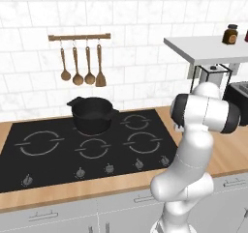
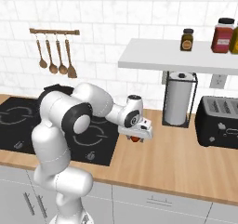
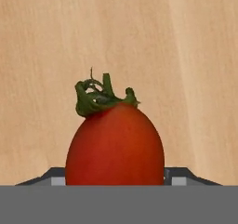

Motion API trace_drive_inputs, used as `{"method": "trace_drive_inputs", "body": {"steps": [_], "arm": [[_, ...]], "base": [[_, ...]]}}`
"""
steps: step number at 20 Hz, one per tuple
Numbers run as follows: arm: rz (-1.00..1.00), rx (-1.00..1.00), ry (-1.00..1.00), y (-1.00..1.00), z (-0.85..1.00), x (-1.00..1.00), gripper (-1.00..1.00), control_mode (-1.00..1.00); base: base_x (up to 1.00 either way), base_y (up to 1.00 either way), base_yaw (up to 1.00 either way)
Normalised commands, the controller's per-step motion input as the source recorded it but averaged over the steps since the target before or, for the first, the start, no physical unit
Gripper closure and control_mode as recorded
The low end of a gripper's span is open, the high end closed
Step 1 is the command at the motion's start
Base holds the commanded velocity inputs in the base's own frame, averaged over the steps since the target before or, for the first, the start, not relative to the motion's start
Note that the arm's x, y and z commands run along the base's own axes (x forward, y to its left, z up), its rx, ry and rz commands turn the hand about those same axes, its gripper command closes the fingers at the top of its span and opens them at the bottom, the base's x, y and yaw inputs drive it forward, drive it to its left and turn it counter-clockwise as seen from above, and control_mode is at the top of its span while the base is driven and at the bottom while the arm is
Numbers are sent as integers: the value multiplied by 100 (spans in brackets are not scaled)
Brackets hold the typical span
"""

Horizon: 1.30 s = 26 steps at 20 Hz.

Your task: Put the avocado and tomato in the pot. Retrieve the spatula and lightly stir the vegetables in the pot.

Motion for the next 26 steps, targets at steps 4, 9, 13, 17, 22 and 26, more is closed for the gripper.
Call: {"method": "trace_drive_inputs", "body": {"steps": [4,9,13,17,22,26], "arm": [[0,0,0,0,-1,0,100,-100],[0,0,-16,17,74,-27,100,-100],[0,0,-11,42,100,-41,100,-100],[0,0,0,56,98,-38,100,-100],[0,0,0,66,77,-25,100,-100],[0,-1,0,54,58,-17,100,-100]], "base": [[0,0,0],[0,0,0],[0,0,0],[0,0,0],[0,0,0],[0,0,0]]}}
